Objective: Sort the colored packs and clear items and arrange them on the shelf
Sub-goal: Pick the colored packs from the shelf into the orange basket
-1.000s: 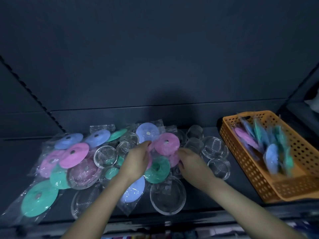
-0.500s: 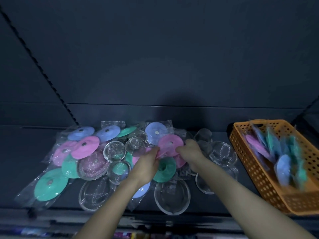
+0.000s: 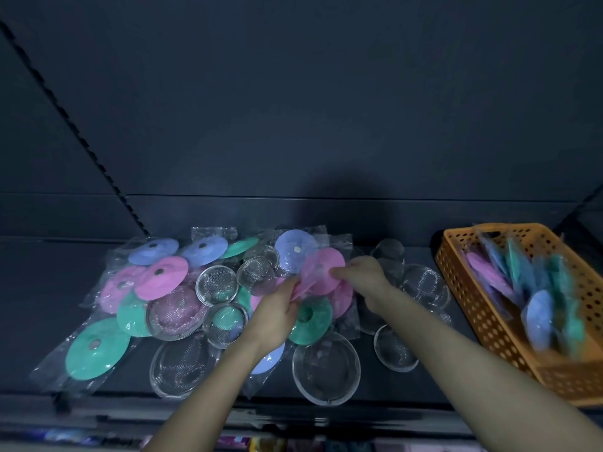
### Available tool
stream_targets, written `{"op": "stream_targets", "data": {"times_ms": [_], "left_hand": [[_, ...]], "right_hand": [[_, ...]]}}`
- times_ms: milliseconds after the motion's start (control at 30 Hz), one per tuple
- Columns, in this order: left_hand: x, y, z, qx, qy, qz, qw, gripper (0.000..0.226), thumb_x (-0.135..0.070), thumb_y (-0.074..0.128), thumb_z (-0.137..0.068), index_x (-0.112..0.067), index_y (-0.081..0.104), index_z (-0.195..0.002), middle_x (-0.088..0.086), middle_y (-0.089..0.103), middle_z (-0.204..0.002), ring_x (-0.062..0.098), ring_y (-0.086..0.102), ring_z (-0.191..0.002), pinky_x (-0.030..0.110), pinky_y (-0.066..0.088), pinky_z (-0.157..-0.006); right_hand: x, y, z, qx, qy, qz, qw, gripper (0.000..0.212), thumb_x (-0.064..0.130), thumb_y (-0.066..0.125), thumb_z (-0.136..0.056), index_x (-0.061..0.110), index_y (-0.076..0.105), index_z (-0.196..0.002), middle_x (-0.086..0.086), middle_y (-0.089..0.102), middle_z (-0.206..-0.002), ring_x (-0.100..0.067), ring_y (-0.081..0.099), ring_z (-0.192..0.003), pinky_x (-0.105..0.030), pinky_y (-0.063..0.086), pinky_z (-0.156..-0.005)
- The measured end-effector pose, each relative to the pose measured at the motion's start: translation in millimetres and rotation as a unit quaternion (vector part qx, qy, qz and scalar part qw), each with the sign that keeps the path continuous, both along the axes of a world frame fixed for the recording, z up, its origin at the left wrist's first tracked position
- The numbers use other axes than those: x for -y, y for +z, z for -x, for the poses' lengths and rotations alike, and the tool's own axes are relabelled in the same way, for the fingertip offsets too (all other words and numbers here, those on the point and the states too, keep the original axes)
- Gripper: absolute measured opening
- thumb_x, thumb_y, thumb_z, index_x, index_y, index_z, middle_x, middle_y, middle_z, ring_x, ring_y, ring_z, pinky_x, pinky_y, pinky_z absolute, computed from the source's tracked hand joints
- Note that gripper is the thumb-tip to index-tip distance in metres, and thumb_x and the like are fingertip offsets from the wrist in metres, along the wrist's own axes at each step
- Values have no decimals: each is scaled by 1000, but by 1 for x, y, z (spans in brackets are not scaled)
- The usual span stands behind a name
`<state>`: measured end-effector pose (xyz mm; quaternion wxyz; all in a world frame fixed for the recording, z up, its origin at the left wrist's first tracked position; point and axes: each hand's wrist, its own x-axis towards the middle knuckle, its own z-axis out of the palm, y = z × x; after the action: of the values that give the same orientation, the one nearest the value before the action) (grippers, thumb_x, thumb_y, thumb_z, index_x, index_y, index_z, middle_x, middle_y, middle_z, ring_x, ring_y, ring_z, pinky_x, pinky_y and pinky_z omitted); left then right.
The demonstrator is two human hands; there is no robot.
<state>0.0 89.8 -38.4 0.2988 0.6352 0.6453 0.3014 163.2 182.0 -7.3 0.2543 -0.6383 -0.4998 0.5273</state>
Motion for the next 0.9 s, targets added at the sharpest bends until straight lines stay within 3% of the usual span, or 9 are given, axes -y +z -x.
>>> {"op": "stream_targets", "data": {"times_ms": [167, 300, 367, 433, 500, 567, 700, 767, 900], "left_hand": [[3, 6, -6, 1, 10, -17, 1000, 37, -12, 49, -94, -17, 47, -130, -7, 54, -104, 12, 52, -89, 10, 31, -63], [6, 10, -16, 25, 14, -28, 999, 32, -35, 63, -86, -23, 52, -113, -8, 58, -100, 13, 56, -89, 11, 42, -70], [6, 10, -21, 7, 35, 9, 999, 63, -52, 73, -70, -25, 47, -120, -5, 57, -114, 14, 56, -101, 26, 48, -83], [6, 10, -27, -35, 52, 79, 995, 109, -64, 76, -54, -22, 27, -142, -2, 37, -145, 18, 40, -129, 36, 41, -102], [5, 9, -31, -58, 48, 105, 992, 127, -63, 77, -49, -27, 6, -149, -4, 17, -156, 17, 23, -141, 33, 34, -108], [3, 8, -32, -62, 31, 92, 993, 122, -46, 77, -56, -27, 1, -149, -1, 17, -156, 16, 27, -139, 24, 35, -100], [-3, 12, -34, 2, 25, 68, 997, 99, -8, 61, -70, -27, 5, -150, 0, 43, -139, 14, 49, -116, 15, 40, -87], [-4, 15, -34, 4, 36, 54, 998, 90, -2, 57, -74, -20, 10, -150, -5, 48, -122, 8, 48, -102, 3, 32, -74], [-6, 19, -29, -5, 71, -11, 997, 62, -1, 51, -85, -11, 30, -142, 5, 62, -104, 16, 54, -79, 11, 31, -61]], "right_hand": [[5, -3, 7, 22, 51, -53, 997, 16, 9, 60, -84, 17, 46, -81, -3, 53, -83, -16, 52, -72, -25, 41, -57], [4, -2, 7, -3, 8, -58, 998, 10, 6, 58, -85, 9, 50, -92, -6, 54, -83, -18, 52, -71, -25, 38, -53], [4, 0, 7, -38, -26, -40, 998, 11, 5, 58, -84, 4, 55, -95, -11, 58, -84, -23, 57, -74, -28, 41, -54], [6, 2, 7, -60, -42, -26, 997, 4, 4, 59, -83, 1, 57, -85, -16, 59, -81, -28, 59, -74, -32, 45, -58], [7, 5, 6, -86, -53, -20, 995, 5, 1, 60, -81, 0, 56, -77, -17, 57, -76, -28, 58, -71, -35, 44, -59], [6, 9, 2, -107, -61, -27, 992, 7, 0, 60, -80, 2, 56, -74, -17, 54, -72, -27, 55, -69, -35, 42, -57], [2, 18, -8, -117, -77, -53, 989, 11, 2, 61, -80, 6, 53, -73, -14, 46, -72, -24, 45, -67, -34, 34, -59], [-1, 22, -14, -114, -93, -66, 987, 20, 4, 61, -82, 7, 50, -66, -13, 46, -69, -22, 43, -66, -31, 31, -55], [2, 30, -29, -115, -108, -105, 982, 11, 3, 59, -85, -8, 60, -83, -14, 55, -79, -23, 50, -76, -35, 39, -64]]}}
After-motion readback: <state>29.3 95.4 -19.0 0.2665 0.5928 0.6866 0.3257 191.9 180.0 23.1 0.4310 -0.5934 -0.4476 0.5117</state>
